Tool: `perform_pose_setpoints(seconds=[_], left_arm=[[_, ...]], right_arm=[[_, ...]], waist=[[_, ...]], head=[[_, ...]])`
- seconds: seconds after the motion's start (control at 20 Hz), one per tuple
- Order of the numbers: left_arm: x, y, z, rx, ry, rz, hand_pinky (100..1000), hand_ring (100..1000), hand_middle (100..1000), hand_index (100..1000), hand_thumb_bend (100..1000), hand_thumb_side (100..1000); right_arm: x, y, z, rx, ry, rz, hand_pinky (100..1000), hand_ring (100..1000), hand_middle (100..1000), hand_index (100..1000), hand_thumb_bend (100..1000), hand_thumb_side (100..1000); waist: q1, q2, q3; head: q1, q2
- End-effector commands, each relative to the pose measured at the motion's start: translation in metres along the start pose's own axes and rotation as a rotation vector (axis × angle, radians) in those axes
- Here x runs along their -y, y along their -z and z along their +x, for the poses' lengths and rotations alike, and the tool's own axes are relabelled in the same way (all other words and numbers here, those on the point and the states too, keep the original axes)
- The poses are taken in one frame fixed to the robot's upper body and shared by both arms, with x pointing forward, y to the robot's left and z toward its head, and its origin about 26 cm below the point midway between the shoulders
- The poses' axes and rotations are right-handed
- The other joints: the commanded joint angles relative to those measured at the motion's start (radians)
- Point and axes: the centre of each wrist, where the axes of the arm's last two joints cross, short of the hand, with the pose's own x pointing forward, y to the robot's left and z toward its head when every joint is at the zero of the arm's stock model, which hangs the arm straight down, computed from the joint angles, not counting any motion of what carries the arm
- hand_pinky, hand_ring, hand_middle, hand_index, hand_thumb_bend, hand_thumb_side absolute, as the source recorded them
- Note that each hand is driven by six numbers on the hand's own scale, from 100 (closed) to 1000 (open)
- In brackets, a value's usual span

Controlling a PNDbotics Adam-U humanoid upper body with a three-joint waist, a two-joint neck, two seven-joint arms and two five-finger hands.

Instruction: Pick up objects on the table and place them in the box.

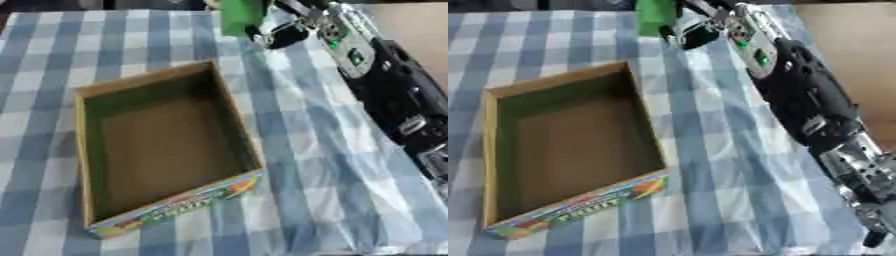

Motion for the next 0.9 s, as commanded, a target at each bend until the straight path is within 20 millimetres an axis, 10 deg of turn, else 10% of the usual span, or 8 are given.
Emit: perform_pose_setpoints(seconds=[0.05, 0.9], left_arm=[[-0.014, 0.003, 0.015, 0.05, 0.058, 0.013, 828, 677, 676, 839, 100, 602], [-0.018, 0.003, 0.018, 0.07, 0.08, 0.003, 830, 680, 680, 843, 100, 602]], right_arm=[[0.024, 0.006, 0.026, 0.12, -0.074, 0.046, 676, 544, 495, 977, 216, 100], [-0.022, 0.048, 0.093, 0.392, -0.142, 0.269, 707, 573, 498, 983, 173, 169]], waist=[[0.005, -0.029, -0.002], [0.001, -0.034, 0.031]], head=[[-0.002, 0.011], [-0.021, 0.017]])
